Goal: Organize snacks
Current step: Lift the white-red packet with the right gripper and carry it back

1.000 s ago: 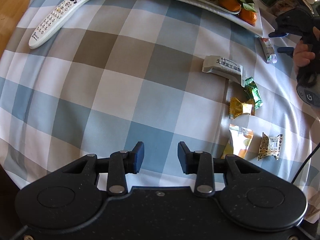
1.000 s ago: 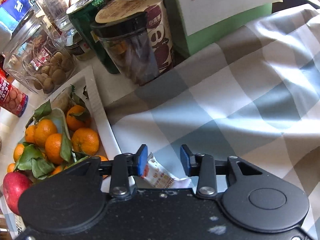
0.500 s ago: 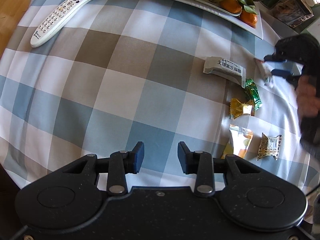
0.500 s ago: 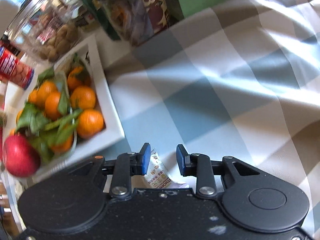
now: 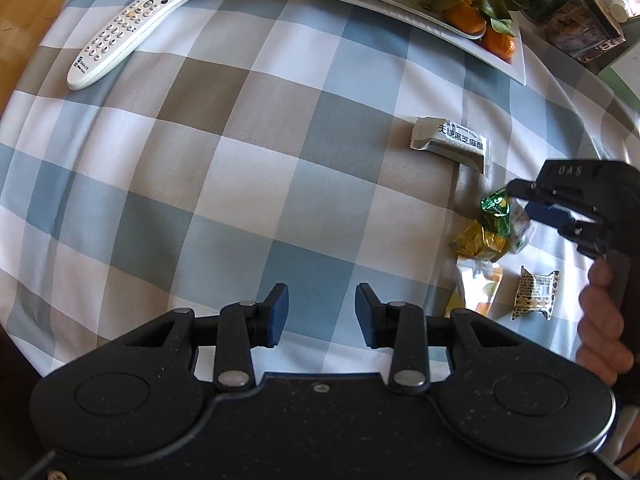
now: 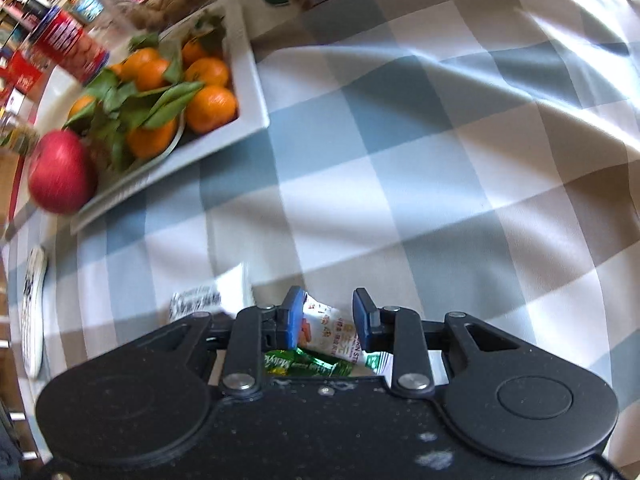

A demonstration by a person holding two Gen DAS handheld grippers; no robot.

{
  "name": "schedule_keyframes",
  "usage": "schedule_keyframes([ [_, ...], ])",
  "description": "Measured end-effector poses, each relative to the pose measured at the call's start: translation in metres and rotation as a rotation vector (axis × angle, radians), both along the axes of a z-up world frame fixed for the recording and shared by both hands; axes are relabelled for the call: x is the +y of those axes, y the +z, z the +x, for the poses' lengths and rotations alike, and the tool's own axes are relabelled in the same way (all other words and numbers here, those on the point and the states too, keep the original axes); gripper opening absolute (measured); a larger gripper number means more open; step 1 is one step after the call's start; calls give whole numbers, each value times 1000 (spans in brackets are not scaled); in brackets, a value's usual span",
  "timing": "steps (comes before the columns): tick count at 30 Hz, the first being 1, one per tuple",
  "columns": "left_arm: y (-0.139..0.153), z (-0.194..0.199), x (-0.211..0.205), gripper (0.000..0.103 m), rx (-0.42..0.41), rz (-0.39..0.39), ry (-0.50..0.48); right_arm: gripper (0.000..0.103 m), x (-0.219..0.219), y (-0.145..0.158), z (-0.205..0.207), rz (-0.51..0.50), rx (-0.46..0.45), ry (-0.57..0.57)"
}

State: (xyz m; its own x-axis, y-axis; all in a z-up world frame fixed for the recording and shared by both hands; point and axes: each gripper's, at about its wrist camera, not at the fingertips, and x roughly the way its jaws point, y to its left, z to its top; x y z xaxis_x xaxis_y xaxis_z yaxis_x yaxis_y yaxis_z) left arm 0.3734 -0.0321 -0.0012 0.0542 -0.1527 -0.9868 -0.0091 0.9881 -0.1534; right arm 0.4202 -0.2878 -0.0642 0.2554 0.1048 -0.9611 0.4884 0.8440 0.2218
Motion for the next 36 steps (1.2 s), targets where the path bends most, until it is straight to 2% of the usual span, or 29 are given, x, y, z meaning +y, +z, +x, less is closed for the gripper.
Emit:
schedule_keyframes([
  [7,2,0,6,47,-1,-11,19,31,13,-3,-14,-11,61,68],
  [20,4,0,8,47,-6,-18,20,35,45,-6,-25,-173,64,198],
  [22,3,0,7,47,-3,-16,21,30,47,-6,-25,-197,67,200],
  [23,3,0,7,47,0,-15,22,24,46,-6,-26,-205,68,199],
  [31,0,1,1,47,-2,5,8,20,17,17,-38,-185,0,132],
  [36,-5,-3,-9,47,5,24,-25,20,-11,32,-64,-96,-17,71],
])
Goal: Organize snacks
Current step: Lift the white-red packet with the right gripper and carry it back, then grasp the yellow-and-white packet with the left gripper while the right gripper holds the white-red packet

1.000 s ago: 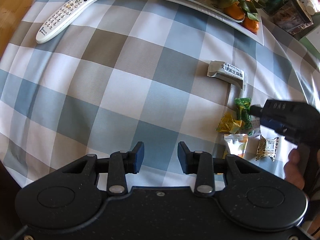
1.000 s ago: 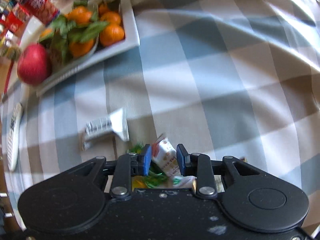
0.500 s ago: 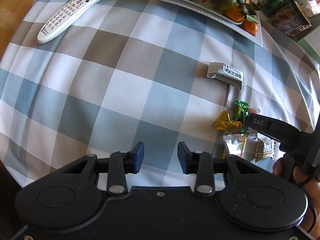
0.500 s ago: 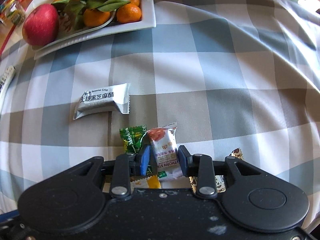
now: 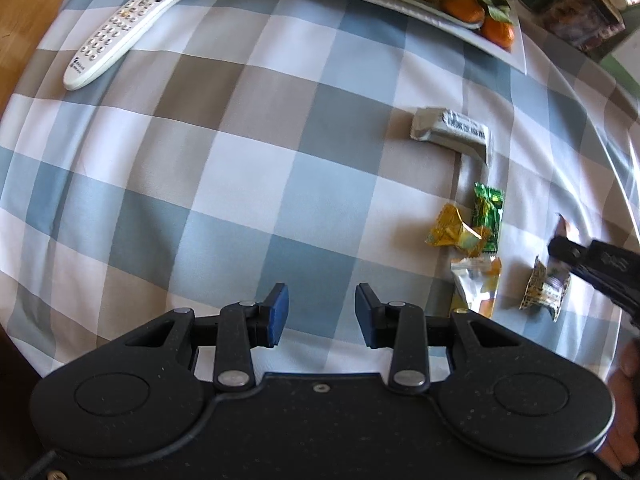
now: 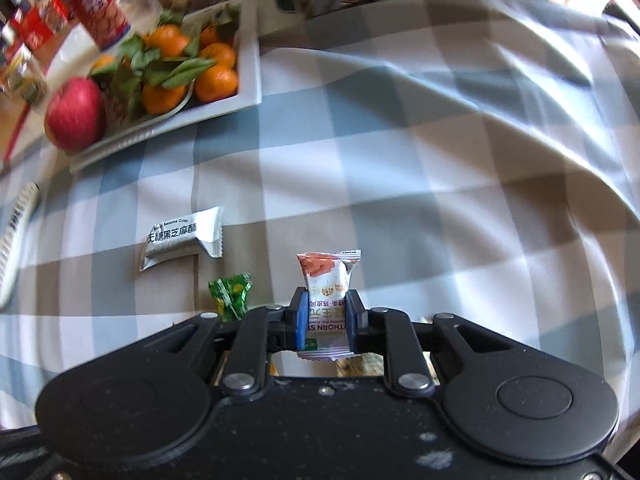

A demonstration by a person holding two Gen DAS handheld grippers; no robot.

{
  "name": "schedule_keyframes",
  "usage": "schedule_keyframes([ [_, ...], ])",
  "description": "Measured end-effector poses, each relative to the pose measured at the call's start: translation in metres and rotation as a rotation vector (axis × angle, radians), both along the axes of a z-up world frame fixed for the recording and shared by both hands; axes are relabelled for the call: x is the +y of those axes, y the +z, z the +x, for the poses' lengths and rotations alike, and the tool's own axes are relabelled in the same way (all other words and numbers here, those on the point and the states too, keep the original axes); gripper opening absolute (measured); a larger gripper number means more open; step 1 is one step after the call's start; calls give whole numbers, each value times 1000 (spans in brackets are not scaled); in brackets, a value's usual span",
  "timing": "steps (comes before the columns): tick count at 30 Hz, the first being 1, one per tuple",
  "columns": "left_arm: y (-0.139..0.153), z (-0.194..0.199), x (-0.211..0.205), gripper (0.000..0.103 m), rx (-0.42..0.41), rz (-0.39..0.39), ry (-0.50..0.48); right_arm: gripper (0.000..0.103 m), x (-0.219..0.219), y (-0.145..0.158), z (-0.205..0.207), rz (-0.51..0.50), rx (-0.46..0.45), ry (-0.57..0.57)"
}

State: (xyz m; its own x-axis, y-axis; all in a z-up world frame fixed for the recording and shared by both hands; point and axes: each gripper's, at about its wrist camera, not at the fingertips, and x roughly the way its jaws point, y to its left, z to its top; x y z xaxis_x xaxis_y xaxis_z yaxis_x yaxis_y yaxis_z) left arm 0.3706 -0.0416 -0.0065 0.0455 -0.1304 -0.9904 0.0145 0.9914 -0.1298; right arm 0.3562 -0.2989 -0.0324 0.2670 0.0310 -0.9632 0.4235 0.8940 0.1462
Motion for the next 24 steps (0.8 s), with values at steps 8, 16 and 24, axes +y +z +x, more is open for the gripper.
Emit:
schedule_keyframes([
  [8,-5,-16,-34,47,-33,-2,-117,20,-31,-5,-57,101,38,-56],
  [16,-8,-25,-60,47,-91,-125,-179,20,-39,-1,-93,76,62,-80],
  [24,-7,-33,-64,49,-131,-171,-192,20,-31,23,-91,6,15,7],
])
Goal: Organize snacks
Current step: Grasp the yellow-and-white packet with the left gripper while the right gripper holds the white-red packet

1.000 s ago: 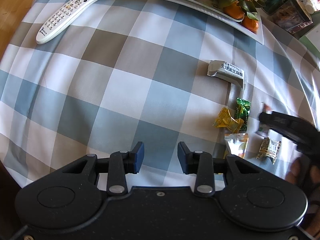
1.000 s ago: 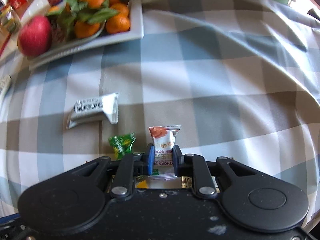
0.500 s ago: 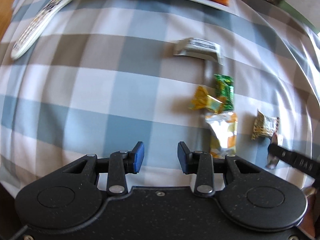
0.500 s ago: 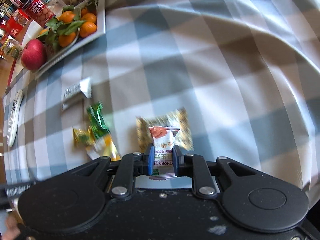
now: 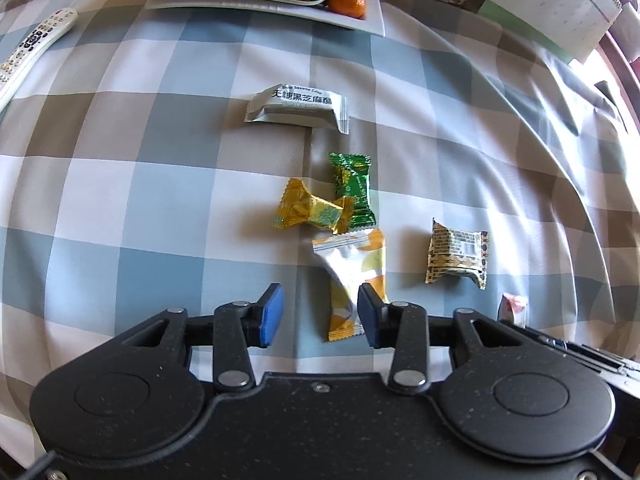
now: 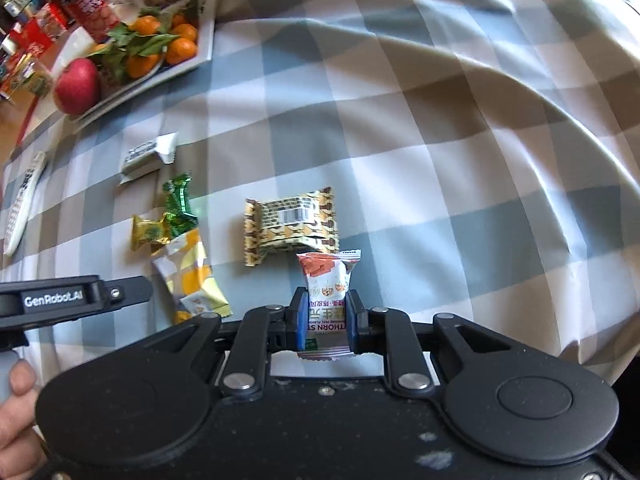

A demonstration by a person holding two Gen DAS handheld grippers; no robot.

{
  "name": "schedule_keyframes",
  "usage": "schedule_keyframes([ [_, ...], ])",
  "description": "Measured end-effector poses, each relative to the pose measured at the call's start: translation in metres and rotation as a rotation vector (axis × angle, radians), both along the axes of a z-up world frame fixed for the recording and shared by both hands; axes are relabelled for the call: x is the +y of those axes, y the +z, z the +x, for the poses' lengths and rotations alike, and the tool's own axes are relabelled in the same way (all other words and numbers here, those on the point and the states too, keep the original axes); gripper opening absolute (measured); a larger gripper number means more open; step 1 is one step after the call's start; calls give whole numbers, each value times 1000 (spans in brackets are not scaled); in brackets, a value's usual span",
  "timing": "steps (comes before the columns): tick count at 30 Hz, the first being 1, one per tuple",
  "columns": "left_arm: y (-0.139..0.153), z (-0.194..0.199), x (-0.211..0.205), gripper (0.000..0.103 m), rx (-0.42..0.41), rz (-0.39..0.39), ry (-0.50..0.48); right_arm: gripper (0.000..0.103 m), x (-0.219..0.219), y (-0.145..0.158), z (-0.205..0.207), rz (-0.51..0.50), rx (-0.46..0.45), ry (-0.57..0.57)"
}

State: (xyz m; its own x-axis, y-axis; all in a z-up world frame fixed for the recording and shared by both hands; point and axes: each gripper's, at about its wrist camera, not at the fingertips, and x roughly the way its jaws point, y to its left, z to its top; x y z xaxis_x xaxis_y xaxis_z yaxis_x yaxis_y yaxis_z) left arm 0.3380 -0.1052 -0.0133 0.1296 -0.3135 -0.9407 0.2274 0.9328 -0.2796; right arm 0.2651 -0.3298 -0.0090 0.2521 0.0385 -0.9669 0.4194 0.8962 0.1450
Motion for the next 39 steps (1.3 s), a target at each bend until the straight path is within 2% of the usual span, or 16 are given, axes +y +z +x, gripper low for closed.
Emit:
schedule_keyframes([
  [5,0,-5,-11,50,-65,81,-10,20,-9,-5,-6,52,44,-9],
  [11,-7,-2,-30,52,-36,111,-11,20,-23,-9,-11,169,69,-70],
  [16,-12,-3,-47,55,-42,145,-27,20,-24,-1,-11,162,42,-81],
  [24,-29,3,-59,55,12,170,3,20,-29,5,-11,181,26,-98],
  [31,-33,1,-75,56,-8,221,1,20,-29,6,-12,196,22,-100],
  [34,-34,0,-78,53,-13,251,2,20,-31,7,-12,198,21,-102],
  [39,-32,-3,-75,43,-16,250,9,20,-35,7,-13,196,19,-119],
])
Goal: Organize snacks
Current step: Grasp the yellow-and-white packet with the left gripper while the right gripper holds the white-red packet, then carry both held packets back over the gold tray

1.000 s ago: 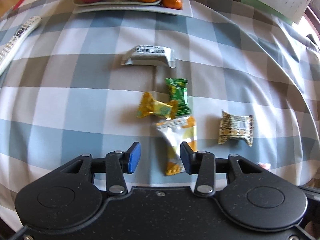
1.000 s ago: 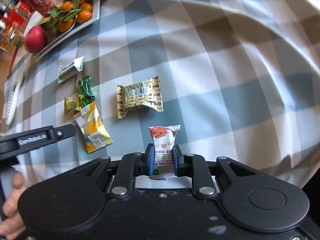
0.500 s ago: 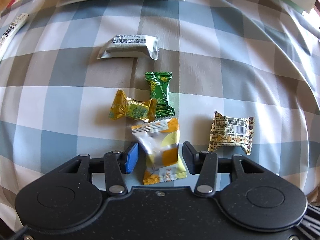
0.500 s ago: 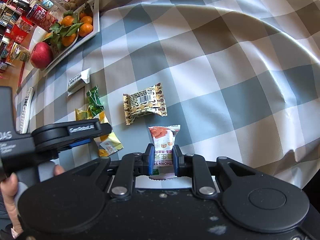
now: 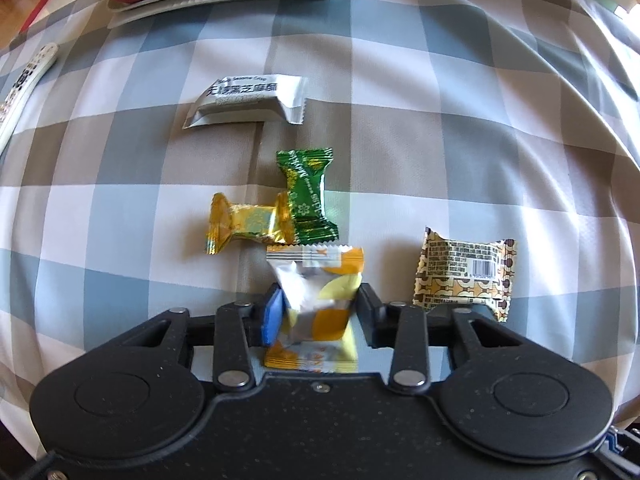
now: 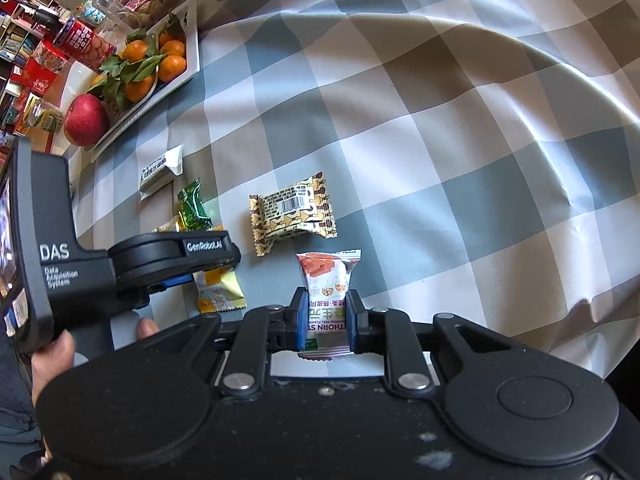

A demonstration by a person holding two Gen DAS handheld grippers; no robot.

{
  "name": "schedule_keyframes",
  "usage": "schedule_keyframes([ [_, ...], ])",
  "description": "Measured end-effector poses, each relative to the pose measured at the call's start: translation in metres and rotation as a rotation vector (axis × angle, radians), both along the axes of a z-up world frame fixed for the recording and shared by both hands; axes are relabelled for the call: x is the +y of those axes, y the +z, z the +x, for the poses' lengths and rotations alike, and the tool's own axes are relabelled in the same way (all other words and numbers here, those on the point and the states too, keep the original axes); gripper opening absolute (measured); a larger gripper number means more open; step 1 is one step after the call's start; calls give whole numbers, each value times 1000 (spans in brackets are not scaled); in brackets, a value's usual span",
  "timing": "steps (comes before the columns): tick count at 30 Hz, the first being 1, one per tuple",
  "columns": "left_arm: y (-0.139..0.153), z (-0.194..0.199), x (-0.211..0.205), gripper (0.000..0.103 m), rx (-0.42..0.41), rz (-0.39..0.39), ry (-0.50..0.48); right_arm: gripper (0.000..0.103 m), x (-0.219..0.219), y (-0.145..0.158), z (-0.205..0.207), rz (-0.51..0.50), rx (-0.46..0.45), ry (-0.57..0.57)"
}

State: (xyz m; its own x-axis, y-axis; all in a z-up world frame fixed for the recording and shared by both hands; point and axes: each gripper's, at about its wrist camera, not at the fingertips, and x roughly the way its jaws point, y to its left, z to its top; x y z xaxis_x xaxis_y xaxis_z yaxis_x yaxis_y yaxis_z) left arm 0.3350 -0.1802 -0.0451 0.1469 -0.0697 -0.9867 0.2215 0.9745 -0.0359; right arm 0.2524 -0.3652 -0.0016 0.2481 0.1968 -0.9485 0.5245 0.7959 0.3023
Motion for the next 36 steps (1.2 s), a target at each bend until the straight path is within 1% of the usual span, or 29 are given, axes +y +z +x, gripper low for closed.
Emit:
schedule_keyframes([
  [4,2,0,1,43,12,-2,28,20,-1,-1,0,-1,5,-10],
  [9,18,-6,15,43,37,4,37,20,-2,-4,1,-3,13,-14],
  [12,26,-13,23,43,67,-19,38,20,-1,-8,1,-3,22,-12],
  [14,33,-21,30,43,81,-18,33,20,0,-11,2,-9,33,-12],
  [21,50,-60,57,43,99,-8,12,20,0,-23,2,-33,67,-18],
  [26,53,-92,78,43,127,2,-2,20,0,-34,2,-52,103,-20],
  [31,54,-120,100,43,170,-43,14,20,3,-42,-1,-61,121,-3],
  [36,60,-150,119,43,126,-54,38,20,5,-46,-4,-101,131,2],
])
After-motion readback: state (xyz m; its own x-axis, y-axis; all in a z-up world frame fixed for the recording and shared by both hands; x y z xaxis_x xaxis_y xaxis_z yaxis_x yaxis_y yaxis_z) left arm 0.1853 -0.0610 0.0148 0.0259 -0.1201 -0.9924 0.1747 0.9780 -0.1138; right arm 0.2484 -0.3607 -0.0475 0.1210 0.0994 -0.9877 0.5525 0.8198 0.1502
